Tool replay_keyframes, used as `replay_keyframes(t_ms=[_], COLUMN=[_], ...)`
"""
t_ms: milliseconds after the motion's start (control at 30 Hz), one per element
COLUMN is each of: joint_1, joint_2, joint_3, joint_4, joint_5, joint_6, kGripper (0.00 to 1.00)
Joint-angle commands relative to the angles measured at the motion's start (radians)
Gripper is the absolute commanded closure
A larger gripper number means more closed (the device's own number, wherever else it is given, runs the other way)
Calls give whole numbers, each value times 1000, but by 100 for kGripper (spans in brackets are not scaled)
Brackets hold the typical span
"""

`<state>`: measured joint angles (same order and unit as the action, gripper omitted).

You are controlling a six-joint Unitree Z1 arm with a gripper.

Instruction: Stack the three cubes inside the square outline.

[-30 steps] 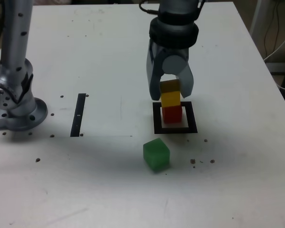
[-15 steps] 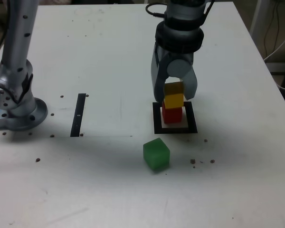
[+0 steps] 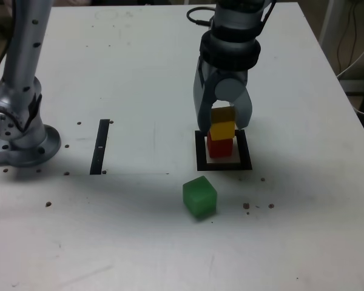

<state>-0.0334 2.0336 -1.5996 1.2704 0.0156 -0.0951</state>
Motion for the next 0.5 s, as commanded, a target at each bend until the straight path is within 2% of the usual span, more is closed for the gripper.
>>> replay_keyframes(t_ms=[0, 167, 200, 267, 467], joint_1=[1, 1, 1, 1, 1], joint_2=[3, 1, 1, -1, -19], joint_3=[9, 20, 21, 21, 21], joint_4=[-2, -10, -11, -11, -10], joint_5=[-2, -5, -5, -5, -4], joint_6=[1, 2, 2, 2, 2], kGripper=[53, 8, 4, 1, 0])
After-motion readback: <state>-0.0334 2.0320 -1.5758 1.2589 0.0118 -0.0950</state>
